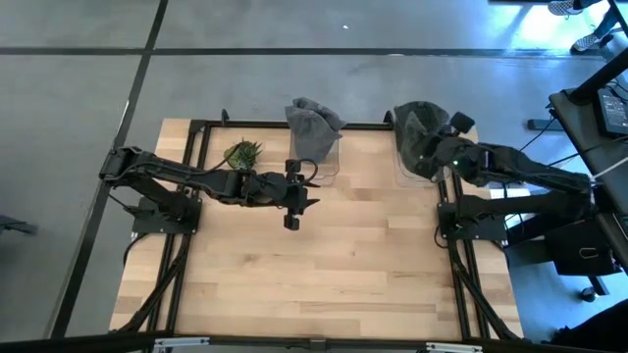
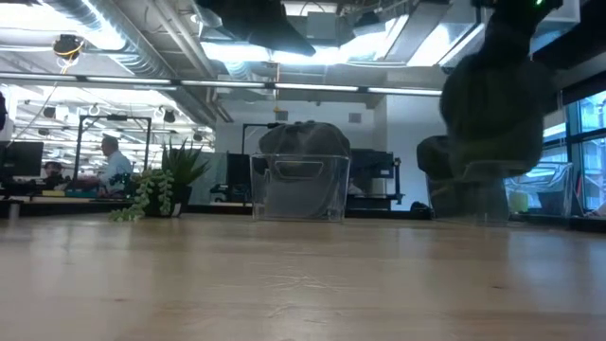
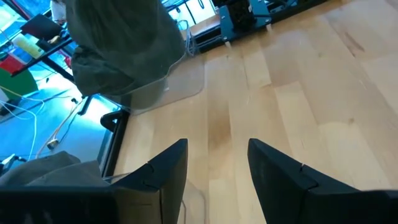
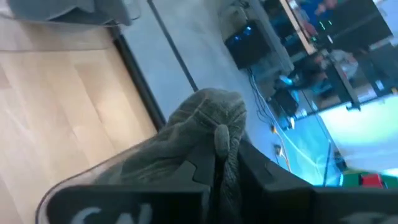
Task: Pick & Place hat
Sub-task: Put the green cap into the right transparent bin
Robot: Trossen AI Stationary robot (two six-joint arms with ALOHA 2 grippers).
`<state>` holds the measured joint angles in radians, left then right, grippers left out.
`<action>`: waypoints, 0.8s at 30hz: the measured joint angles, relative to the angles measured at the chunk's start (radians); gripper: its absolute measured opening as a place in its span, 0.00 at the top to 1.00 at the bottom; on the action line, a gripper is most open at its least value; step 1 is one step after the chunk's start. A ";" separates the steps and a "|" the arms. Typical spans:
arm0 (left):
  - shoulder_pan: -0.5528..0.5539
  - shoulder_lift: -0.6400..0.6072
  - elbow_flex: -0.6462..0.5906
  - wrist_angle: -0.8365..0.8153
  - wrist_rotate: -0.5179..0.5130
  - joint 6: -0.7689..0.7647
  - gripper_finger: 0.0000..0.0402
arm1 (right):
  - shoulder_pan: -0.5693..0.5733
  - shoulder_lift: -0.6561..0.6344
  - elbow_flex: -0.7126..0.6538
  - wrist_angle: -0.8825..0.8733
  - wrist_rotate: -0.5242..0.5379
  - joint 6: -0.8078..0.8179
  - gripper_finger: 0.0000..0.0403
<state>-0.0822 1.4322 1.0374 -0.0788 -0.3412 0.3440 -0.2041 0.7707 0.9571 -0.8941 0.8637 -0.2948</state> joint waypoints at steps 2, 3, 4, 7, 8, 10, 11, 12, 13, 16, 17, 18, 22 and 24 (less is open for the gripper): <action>0.000 0.000 0.000 0.000 0.000 -0.006 0.59 | -0.042 -0.002 -0.049 0.088 -0.049 -0.076 0.92; 0.000 0.000 0.000 0.000 0.000 -0.009 0.58 | -0.066 -0.001 -0.067 0.122 -0.076 -0.104 0.92; 0.000 0.000 0.000 0.000 0.000 -0.010 0.58 | -0.091 0.000 -0.084 0.153 -0.109 -0.126 0.92; 0.000 0.000 0.000 -0.001 0.000 -0.017 0.58 | -0.169 0.000 -0.118 0.218 -0.214 -0.166 0.92; 0.000 0.000 0.000 -0.001 -0.001 -0.017 0.58 | -0.195 0.000 -0.125 0.217 -0.240 -0.175 0.92; 0.000 0.000 0.000 -0.001 -0.001 -0.017 0.58 | -0.243 0.001 -0.137 0.216 -0.269 -0.189 0.92; 0.000 0.000 0.000 -0.001 -0.001 -0.017 0.59 | -0.265 0.001 -0.142 0.218 -0.281 -0.193 0.92; 0.000 0.000 0.000 -0.001 -0.001 -0.017 0.59 | -0.286 0.001 -0.148 0.220 -0.298 -0.200 0.92; 0.000 0.000 0.000 -0.001 -0.004 -0.017 0.59 | -0.306 0.001 -0.152 0.224 -0.320 -0.213 0.92; 0.001 0.001 0.000 -0.001 -0.009 -0.005 0.59 | -0.356 0.001 -0.181 0.273 -0.380 -0.262 0.92; 0.003 0.001 0.000 -0.001 -0.008 -0.002 0.59 | -0.371 0.001 -0.192 0.287 -0.386 -0.284 0.92; 0.006 0.001 0.000 -0.001 -0.008 -0.001 0.59 | -0.385 0.003 -0.202 0.297 -0.387 -0.310 0.92; 0.020 0.001 0.000 -0.001 -0.008 -0.001 0.59 | -0.425 0.016 -0.228 0.327 -0.385 -0.440 0.92; 0.027 0.001 0.000 -0.001 -0.008 -0.001 0.59 | -0.435 0.024 -0.244 0.350 -0.384 -0.512 0.91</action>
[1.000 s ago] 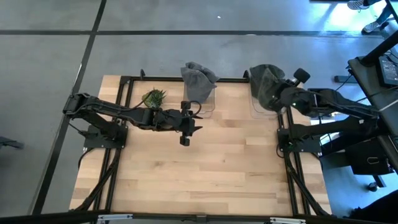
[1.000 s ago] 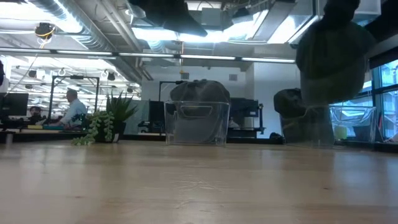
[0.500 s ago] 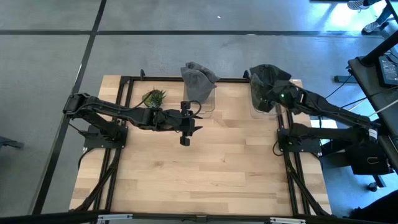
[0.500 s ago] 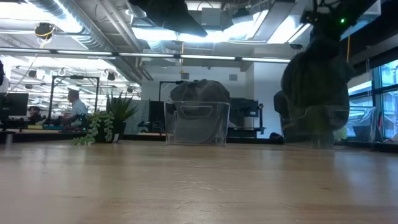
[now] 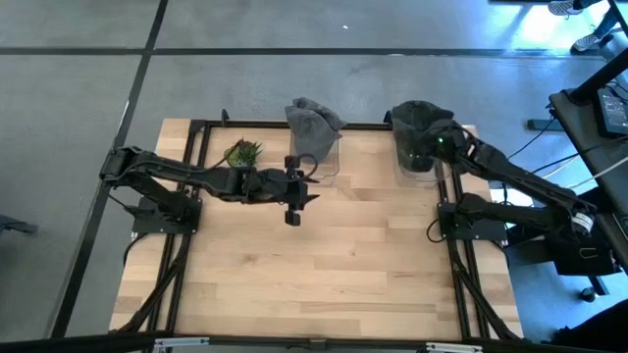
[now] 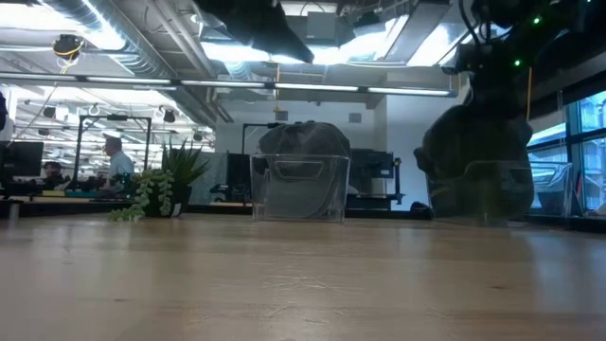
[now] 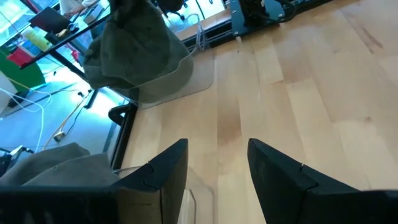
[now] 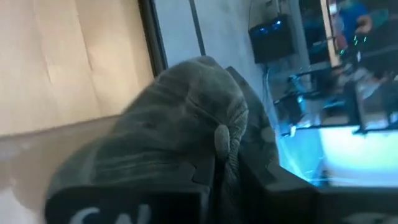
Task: Pick & Place hat
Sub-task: Put the green cap into the right transparent bin
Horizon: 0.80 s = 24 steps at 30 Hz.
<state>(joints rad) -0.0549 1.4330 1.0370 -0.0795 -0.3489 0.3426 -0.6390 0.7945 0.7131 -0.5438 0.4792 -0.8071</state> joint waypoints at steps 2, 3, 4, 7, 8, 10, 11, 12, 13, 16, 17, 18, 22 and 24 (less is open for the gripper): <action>0.008 0.000 0.000 0.000 0.000 -0.005 0.59 | -0.001 0.008 -0.016 0.031 0.003 -0.064 0.90; 0.012 0.000 0.000 0.000 0.000 -0.006 0.59 | -0.001 0.013 -0.024 0.047 0.011 -0.087 0.90; 0.017 0.000 0.000 0.000 0.000 -0.007 0.59 | -0.001 0.019 -0.031 0.068 0.022 -0.108 0.89; 0.027 0.000 0.000 0.000 0.001 -0.007 0.59 | -0.001 0.042 -0.035 0.093 0.053 -0.148 0.88; 0.029 0.000 0.000 0.000 0.001 -0.007 0.59 | -0.001 0.051 -0.035 0.093 0.064 -0.153 0.88; 0.034 0.000 0.000 0.000 0.002 -0.007 0.59 | -0.001 0.066 -0.035 0.093 0.087 -0.154 0.88; 0.036 0.000 0.000 0.000 0.003 -0.008 0.59 | -0.001 0.074 -0.035 0.093 0.098 -0.155 0.88; 0.038 0.000 0.000 0.000 0.003 -0.008 0.59 | -0.001 0.081 -0.035 0.094 0.111 -0.155 0.88; 0.038 0.000 0.000 0.000 0.003 -0.008 0.59 | -0.001 0.089 -0.035 0.097 0.128 -0.155 0.88; 0.038 0.000 0.000 0.000 0.003 -0.008 0.59 | -0.001 0.106 -0.035 0.119 0.198 -0.158 0.88; 0.038 0.000 0.000 0.000 0.003 -0.008 0.59 | -0.001 0.110 -0.035 0.126 0.215 -0.163 0.88; 0.038 0.000 0.000 0.000 0.003 -0.008 0.59 | -0.001 0.112 -0.035 0.133 0.227 -0.164 0.88; 0.038 0.000 0.000 0.000 0.003 -0.008 0.60 | -0.001 0.114 -0.035 0.136 0.237 -0.167 0.87; 0.038 0.000 0.000 0.000 0.003 -0.008 0.60 | -0.001 0.114 -0.035 0.135 0.237 -0.161 0.87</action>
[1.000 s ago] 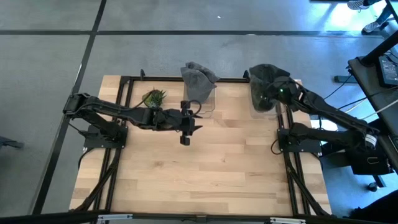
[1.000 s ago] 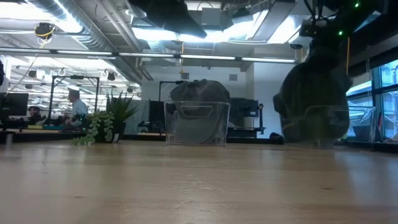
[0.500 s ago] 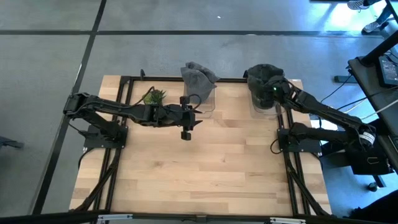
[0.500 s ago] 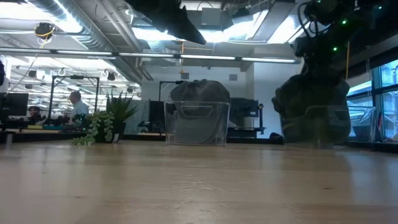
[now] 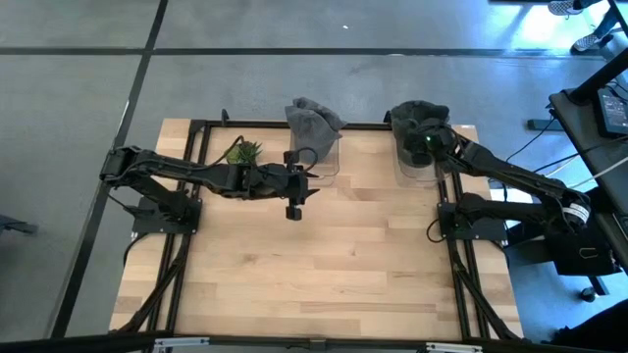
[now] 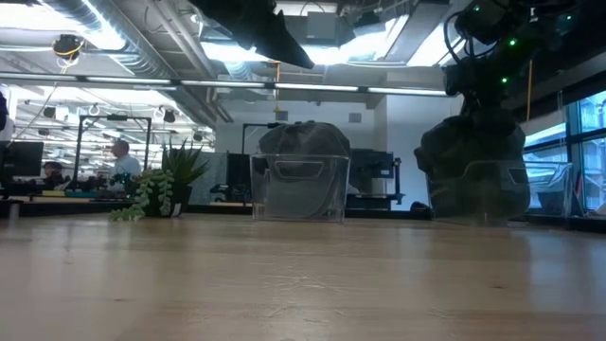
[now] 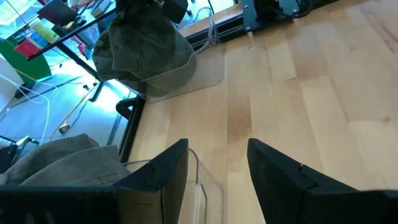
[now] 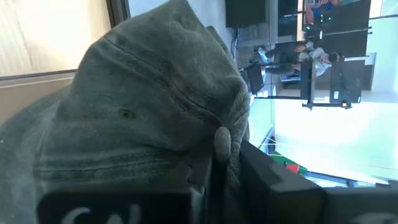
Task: Pick & Place hat
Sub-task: Put the green cap into the right transparent bin, then return to Home Position
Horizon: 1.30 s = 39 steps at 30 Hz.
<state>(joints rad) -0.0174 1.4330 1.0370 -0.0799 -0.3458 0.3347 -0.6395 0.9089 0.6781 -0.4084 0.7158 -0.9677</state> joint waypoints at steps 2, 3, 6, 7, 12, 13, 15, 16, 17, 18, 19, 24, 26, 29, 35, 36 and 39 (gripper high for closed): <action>0.000 0.000 0.000 0.000 0.000 0.000 0.60 | 0.000 0.000 0.000 0.000 0.000 0.018 0.86; 0.000 0.000 0.000 0.000 0.000 0.000 0.60 | 0.000 0.000 0.000 -0.001 0.000 0.029 0.84; 0.000 0.000 0.000 0.000 0.000 0.000 0.60 | 0.000 0.000 0.000 -0.002 0.003 0.053 0.77; 0.000 0.000 0.000 -0.001 0.000 0.000 0.60 | 0.000 0.000 0.000 -0.002 0.009 0.058 0.74; 0.000 0.000 0.000 -0.001 0.000 0.000 0.60 | 0.000 -0.001 0.000 0.001 0.032 0.113 0.57; 0.000 0.000 0.000 -0.002 0.000 0.000 0.60 | 0.000 -0.001 0.000 0.008 0.043 0.122 0.54; 0.000 0.000 0.000 -0.002 0.000 0.000 0.60 | 0.000 -0.001 0.000 0.039 0.074 0.131 0.49; 0.000 0.000 0.000 -0.003 0.000 0.000 0.60 | 0.000 -0.003 0.000 0.055 0.093 0.133 0.46; 0.000 0.000 0.000 -0.005 0.000 0.000 0.60 | 0.000 -0.005 0.000 0.072 0.110 0.133 0.45; 0.000 0.000 0.000 -0.007 -0.002 0.000 0.60 | 0.000 -0.008 0.000 0.088 0.130 0.134 0.43; 0.000 0.000 0.000 -0.009 -0.005 0.000 0.60 | 0.000 -0.009 0.000 0.110 0.150 0.140 0.42; 0.011 -0.015 -0.002 -0.002 -0.029 -0.059 0.60 | 0.027 -0.010 0.042 0.127 0.169 0.293 0.40; 0.033 -0.049 -0.002 -0.004 -0.008 -0.102 0.60 | 0.055 -0.010 0.073 0.126 0.122 0.416 0.40; 0.074 -0.110 -0.002 -0.019 0.096 -0.157 0.60 | 0.111 -0.019 0.135 0.076 -0.088 0.635 0.40; 0.121 -0.231 -0.018 -0.056 0.193 -0.218 0.60 | 0.244 -0.044 0.182 0.057 -0.767 0.790 0.40; 0.122 -0.256 -0.045 -0.033 0.193 -0.218 0.60 | 0.274 -0.047 0.170 0.064 -0.790 0.818 0.40; 0.120 -0.351 -0.172 0.069 0.196 -0.232 0.60 | 0.390 -0.053 0.088 0.136 -0.746 0.896 0.40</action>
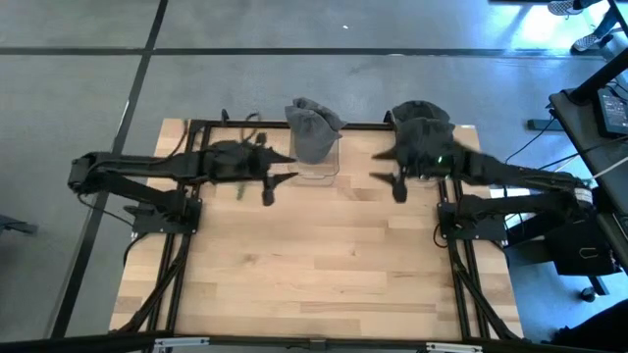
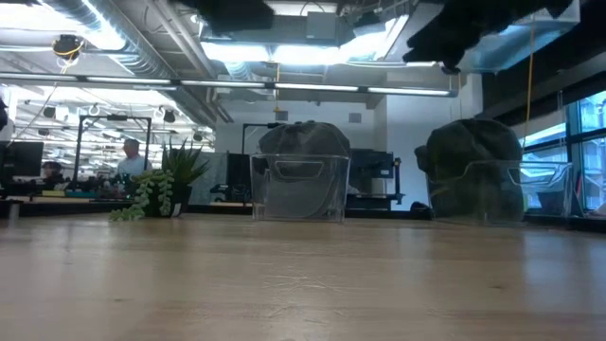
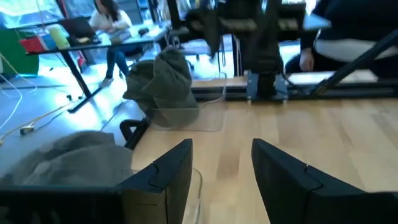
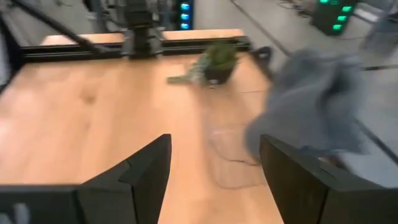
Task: Pick & Place hat
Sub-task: Return to Home Position
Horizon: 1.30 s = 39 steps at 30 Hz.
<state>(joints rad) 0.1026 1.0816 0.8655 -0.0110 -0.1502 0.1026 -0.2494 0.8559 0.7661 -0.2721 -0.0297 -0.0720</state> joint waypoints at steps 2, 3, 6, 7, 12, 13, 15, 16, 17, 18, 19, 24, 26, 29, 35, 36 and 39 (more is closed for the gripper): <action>0.000 -0.085 -0.095 0.047 -0.001 -0.031 0.60 | 0.076 -0.004 -0.075 0.087 0.029 0.035 0.40; 0.001 -0.131 -0.146 0.067 -0.003 -0.052 0.60 | 0.113 -0.008 -0.113 0.134 0.032 0.052 0.40; 0.001 -0.266 -0.279 0.103 -0.001 -0.105 0.60 | 0.217 -0.018 -0.230 0.317 0.029 0.099 0.40; 0.001 -0.311 -0.321 0.114 0.001 -0.128 0.60 | 0.247 -0.020 -0.272 0.374 0.028 0.110 0.40; 0.001 -0.503 -0.518 0.204 0.051 -0.215 0.60 | 0.342 -0.021 -0.447 0.651 0.036 0.149 0.40; 0.002 -0.533 -0.553 0.234 0.046 -0.222 0.60 | 0.353 -0.021 -0.475 0.687 0.036 0.152 0.40; 0.003 -0.588 -0.622 0.278 0.033 -0.244 0.60 | 0.372 -0.021 -0.533 0.769 0.037 0.156 0.40; 0.003 -0.607 -0.651 0.292 0.033 -0.257 0.60 | 0.378 -0.021 -0.560 0.810 0.037 0.164 0.40; 0.003 -0.626 -0.676 0.295 0.033 -0.270 0.60 | 0.383 -0.021 -0.585 0.858 0.037 0.175 0.40; 0.002 -0.646 -0.699 0.295 0.034 -0.276 0.60 | 0.386 -0.022 -0.609 0.901 0.036 0.187 0.40; 0.004 -0.668 -0.718 0.293 0.032 -0.284 0.60 | 0.386 -0.023 -0.631 0.934 0.037 0.196 0.40; 0.033 -0.739 -0.761 0.294 0.041 -0.329 0.60 | 0.386 -0.025 -0.741 1.092 0.038 0.208 0.40; 0.044 -0.764 -0.771 0.287 0.058 -0.329 0.60 | 0.386 -0.035 -0.761 1.107 0.042 0.222 0.40; 0.064 -0.804 -0.786 0.261 0.064 -0.329 0.60 | 0.386 -0.053 -0.760 1.105 0.061 0.222 0.40; 0.111 -0.919 -0.794 0.122 0.059 -0.344 0.60 | 0.386 -0.132 -0.760 1.012 0.132 0.225 0.40; 0.118 -0.942 -0.794 0.110 0.058 -0.342 0.60 | 0.386 -0.153 -0.760 0.984 0.152 0.223 0.40; 0.137 -1.023 -0.794 0.058 0.056 -0.332 0.60 | 0.385 -0.230 -0.760 0.894 0.170 0.222 0.40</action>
<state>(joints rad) 0.2393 0.0588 0.0715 0.0472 -0.0945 -0.2292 0.1356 0.6258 0.0059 0.6215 0.1400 0.1505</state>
